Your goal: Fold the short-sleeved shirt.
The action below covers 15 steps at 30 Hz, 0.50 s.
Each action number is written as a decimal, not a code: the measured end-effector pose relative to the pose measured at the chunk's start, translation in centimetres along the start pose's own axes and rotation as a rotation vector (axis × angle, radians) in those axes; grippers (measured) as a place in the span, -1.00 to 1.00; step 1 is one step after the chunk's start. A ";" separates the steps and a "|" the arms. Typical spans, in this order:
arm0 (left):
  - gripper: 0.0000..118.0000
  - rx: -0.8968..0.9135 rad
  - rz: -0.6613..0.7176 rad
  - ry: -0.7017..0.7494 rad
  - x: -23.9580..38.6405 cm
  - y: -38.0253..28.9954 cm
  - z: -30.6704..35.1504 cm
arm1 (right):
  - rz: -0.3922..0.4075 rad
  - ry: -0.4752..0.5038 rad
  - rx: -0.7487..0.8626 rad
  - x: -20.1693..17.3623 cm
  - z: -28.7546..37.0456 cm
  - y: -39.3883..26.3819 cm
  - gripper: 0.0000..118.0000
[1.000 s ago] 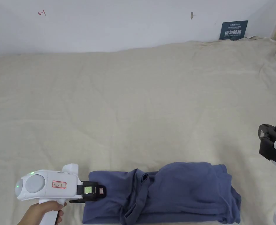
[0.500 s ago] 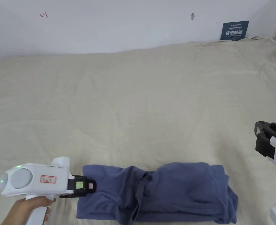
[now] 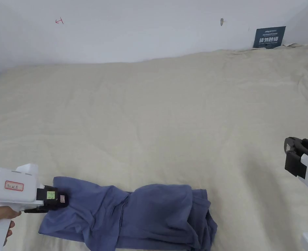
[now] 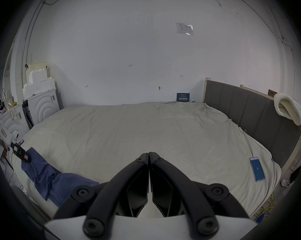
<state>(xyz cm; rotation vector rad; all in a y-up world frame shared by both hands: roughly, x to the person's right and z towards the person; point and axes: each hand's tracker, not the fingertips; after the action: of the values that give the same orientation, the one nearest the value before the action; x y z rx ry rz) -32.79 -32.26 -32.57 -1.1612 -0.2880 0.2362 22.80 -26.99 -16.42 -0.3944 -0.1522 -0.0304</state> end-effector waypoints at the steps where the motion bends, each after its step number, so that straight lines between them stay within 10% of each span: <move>1: -0.86 -0.010 0.002 0.001 0.9 0.0 -0.1 | 0.001 0.001 0.000 0.1 0.1 0.0 -1.00; 15: -0.86 -0.108 -0.219 -0.170 17.1 0.4 -5.9 | -0.024 -0.022 0.016 1.9 1.7 -0.2 -0.99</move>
<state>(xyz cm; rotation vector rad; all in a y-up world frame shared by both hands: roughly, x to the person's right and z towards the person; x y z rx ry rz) -14.70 -31.53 -33.43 -1.2069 -0.5802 0.1275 24.37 -26.56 -14.50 -0.3774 -0.1791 -0.0482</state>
